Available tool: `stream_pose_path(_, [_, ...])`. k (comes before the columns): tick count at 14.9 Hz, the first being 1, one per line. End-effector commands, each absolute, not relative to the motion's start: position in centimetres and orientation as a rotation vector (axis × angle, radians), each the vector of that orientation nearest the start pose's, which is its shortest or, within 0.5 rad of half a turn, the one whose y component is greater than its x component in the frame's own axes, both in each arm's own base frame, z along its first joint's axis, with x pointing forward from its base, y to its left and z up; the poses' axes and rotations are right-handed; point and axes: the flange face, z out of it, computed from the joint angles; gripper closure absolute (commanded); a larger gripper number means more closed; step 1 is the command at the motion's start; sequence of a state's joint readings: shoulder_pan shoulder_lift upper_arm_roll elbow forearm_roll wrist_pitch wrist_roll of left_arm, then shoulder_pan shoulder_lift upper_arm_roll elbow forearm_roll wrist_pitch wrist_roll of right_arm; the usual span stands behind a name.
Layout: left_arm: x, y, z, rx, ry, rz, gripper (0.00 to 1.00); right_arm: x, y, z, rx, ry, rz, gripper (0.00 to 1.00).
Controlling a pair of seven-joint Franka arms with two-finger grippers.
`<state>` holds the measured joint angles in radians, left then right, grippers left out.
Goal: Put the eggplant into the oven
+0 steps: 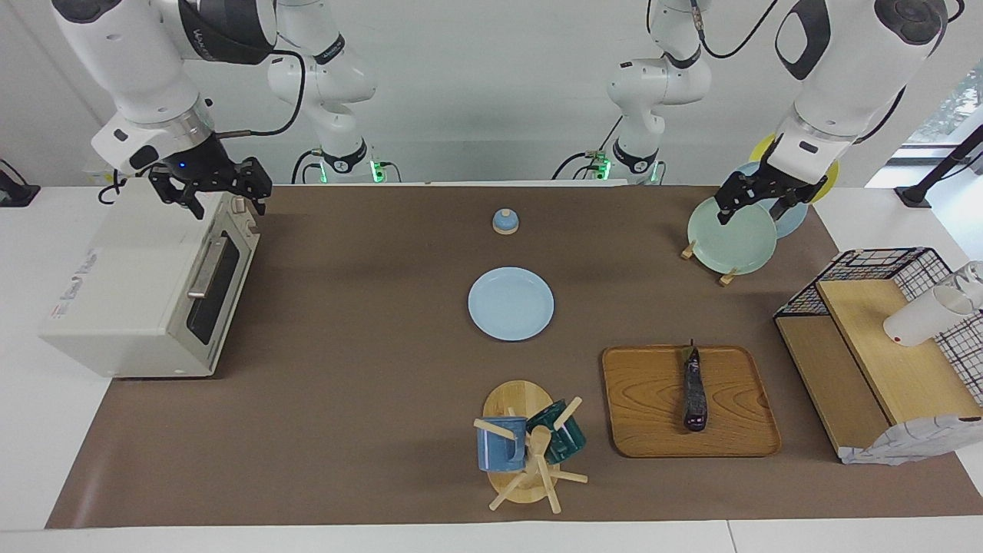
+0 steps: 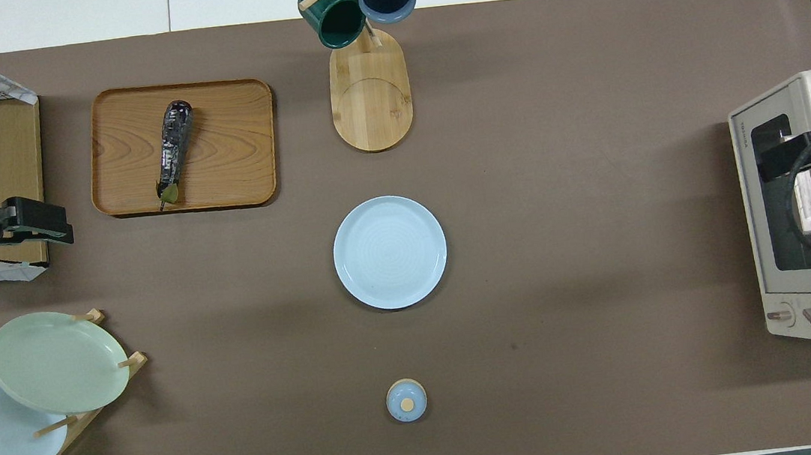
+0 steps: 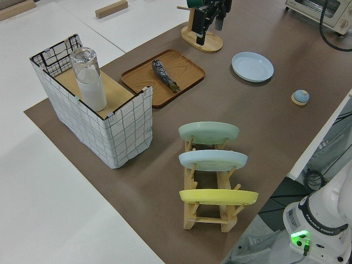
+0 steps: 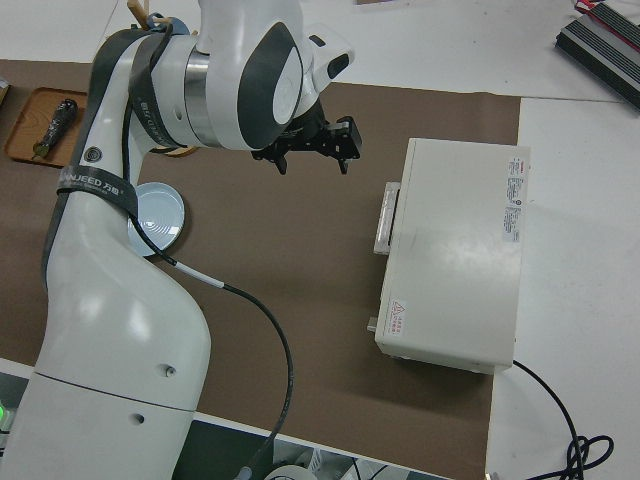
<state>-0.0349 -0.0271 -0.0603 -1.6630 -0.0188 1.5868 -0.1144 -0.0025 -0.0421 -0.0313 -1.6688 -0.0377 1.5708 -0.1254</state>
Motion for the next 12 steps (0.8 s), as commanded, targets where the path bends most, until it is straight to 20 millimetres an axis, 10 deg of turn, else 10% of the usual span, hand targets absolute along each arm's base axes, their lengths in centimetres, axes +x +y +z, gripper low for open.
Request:
stream_pose_path(1, [53.7,-5.2,59.9,-3.151,-0.035,0.067,0.00,53.5,-2.1,60.5,-3.143,-0.114,0.093,0.00])
stream_pose_path(8, [53.8,-5.0,59.9,-3.151,-0.038,0.060,0.00,53.4,-1.7,59.8,-3.139,-0.152,0.102,0.08])
stream_pose_path(9, [53.8,-5.0,59.9,-3.151,-0.038,0.062,0.00,53.3,-1.7,59.5,-3.141,-0.160,0.066,0.59])
stream_pose_path(10, [53.8,-5.0,59.8,-3.151,-0.040,0.063,0.00,53.4,-2.0,58.8,-3.142,-0.168,0.035,0.89])
stream_pose_path(12, [53.9,-5.0,59.8,-3.153,-0.024,0.036,0.00,52.7,-2.5,57.6,-3.144,-0.167,0.030,1.00])
